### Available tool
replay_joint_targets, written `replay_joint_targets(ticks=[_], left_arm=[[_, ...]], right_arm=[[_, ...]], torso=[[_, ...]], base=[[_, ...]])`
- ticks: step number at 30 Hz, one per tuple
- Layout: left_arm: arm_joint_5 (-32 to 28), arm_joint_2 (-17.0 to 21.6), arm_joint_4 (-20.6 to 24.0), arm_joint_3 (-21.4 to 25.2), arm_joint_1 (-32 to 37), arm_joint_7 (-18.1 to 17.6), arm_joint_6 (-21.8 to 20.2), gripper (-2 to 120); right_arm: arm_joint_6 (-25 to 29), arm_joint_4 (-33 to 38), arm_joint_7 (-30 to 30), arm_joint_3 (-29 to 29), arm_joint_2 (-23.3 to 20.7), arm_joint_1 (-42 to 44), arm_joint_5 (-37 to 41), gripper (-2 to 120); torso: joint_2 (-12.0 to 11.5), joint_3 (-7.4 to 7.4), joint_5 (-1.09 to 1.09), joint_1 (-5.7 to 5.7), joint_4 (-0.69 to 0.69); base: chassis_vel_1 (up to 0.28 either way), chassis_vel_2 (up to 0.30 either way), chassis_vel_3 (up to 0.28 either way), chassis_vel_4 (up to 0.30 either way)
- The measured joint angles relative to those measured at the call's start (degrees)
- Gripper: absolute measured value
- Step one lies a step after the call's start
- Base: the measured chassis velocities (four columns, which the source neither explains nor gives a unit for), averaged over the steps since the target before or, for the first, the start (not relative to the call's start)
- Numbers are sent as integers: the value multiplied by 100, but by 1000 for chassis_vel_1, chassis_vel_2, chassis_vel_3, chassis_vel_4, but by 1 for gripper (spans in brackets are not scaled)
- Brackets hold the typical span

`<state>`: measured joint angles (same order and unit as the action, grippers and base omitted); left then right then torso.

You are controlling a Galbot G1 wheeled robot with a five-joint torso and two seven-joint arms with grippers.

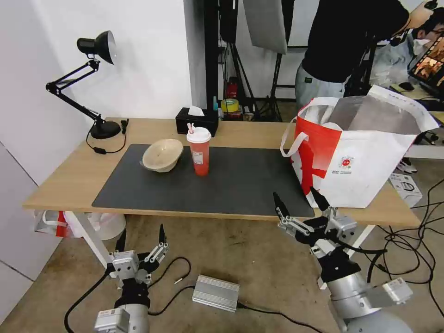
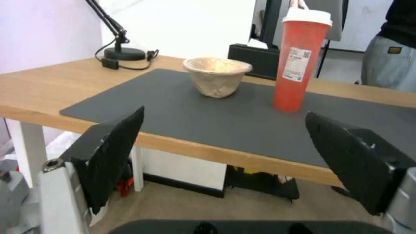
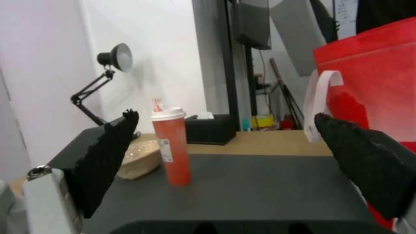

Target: Pick up the trash from the table and place it into the takeout bag.

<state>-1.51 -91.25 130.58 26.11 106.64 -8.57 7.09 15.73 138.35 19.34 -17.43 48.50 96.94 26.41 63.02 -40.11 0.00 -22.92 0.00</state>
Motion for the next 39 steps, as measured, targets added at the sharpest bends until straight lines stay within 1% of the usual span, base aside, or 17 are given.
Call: replay_joint_targets(ticks=[6,15,17,24,28,39], left_arm=[[2,0,-5,9,-5,1,8,100],[1,2,9,37,-3,5,10,100],[-2,3,25,42,0,6,10,100],[-5,5,54,55,19,12,10,100],[-5,4,54,55,19,16,11,100],[-6,2,15,54,-6,17,11,100]], right_arm=[[176,-124,32,36,194,176,-414,100],[262,-211,193,55,304,341,-778,100],[244,-216,374,71,340,414,-900,100],[189,-159,553,75,350,547,-987,100],[62,-159,801,122,411,597,-1085,100],[-28,-201,1131,171,512,763,-1301,100]], torso=[[0,0,0,0,0],[0,0,0,0,0],[0,0,0,0,0],[0,0,0,0,0],[0,0,0,0,0],[0,0,0,0,0]], base=[[0,0,0,0],[0,0,0,0],[0,0,0,0],[0,0,0,0],[0,0,0,0],[0,0,0,0]])
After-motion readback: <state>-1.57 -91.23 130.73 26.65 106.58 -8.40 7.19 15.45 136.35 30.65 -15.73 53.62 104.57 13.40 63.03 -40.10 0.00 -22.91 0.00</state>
